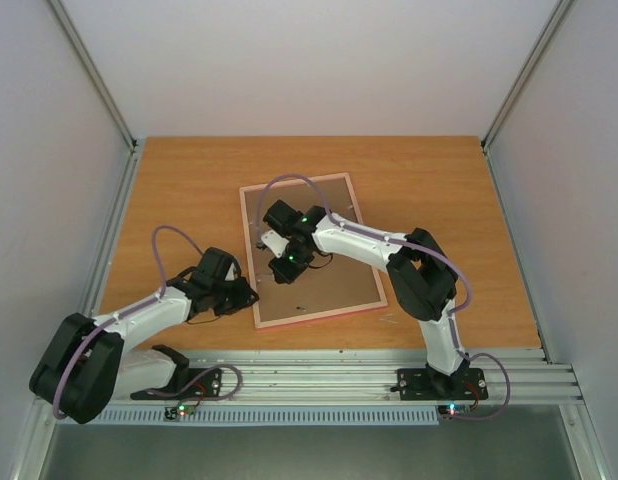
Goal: Take the photo out of the frame
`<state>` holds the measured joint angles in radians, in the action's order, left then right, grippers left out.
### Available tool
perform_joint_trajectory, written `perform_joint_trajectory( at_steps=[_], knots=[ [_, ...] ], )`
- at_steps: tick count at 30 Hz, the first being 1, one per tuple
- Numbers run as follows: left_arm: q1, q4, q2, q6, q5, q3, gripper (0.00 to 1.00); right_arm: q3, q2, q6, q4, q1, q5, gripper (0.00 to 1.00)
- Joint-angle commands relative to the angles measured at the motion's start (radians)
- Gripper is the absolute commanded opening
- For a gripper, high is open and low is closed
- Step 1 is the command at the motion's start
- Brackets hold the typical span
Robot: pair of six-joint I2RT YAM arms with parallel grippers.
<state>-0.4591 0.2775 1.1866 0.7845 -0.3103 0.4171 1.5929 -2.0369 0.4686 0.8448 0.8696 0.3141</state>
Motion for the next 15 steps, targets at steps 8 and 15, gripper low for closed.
perform_joint_trajectory(
  at_steps=[8,15],
  knots=[
    [0.004,-0.049,0.016,0.004,-0.006,-0.026,0.18,0.028,-0.025,0.031,0.076,0.036,0.026,0.01],
    [0.004,-0.044,0.006,0.007,-0.001,-0.029,0.17,0.016,-0.005,0.05,0.112,0.043,0.009,0.01]
  ],
)
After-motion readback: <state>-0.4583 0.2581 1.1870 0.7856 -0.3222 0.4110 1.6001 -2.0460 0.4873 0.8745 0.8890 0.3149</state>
